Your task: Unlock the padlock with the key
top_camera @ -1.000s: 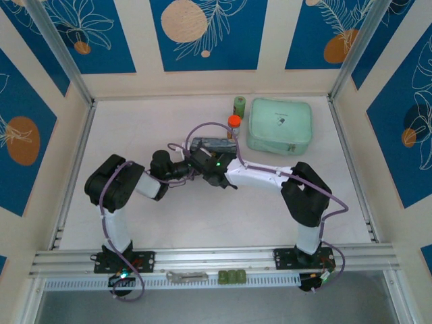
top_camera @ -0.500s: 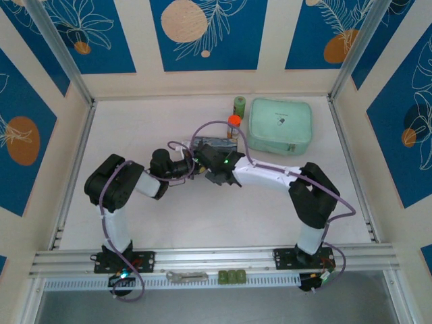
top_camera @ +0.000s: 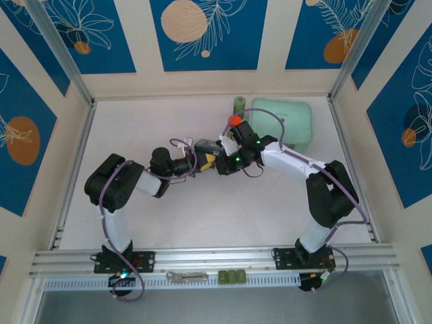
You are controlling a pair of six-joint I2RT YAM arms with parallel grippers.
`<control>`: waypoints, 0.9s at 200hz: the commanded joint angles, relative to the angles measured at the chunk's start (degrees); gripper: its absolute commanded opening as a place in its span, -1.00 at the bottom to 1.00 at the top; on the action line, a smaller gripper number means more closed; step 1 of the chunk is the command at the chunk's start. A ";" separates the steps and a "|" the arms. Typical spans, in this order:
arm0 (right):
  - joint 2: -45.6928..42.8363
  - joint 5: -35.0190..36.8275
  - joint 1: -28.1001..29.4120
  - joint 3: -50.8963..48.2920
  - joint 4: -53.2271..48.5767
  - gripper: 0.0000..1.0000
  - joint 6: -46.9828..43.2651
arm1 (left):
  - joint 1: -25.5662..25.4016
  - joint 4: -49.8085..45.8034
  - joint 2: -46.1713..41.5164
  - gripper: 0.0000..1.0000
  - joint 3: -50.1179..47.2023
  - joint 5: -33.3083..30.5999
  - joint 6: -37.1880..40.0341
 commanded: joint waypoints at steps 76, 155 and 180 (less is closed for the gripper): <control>3.65 -23.03 -5.72 -6.96 17.19 -1.00 20.07 | -0.61 4.39 0.04 -1.00 -4.51 2.55 5.68; 3.45 -29.07 -7.09 -8.40 20.90 -1.00 32.06 | -0.87 4.39 1.60 -1.00 -5.72 -0.97 7.56; 2.68 -30.16 -6.48 -9.54 24.44 -1.00 37.65 | -1.03 4.39 1.58 -1.00 -5.90 -1.62 7.88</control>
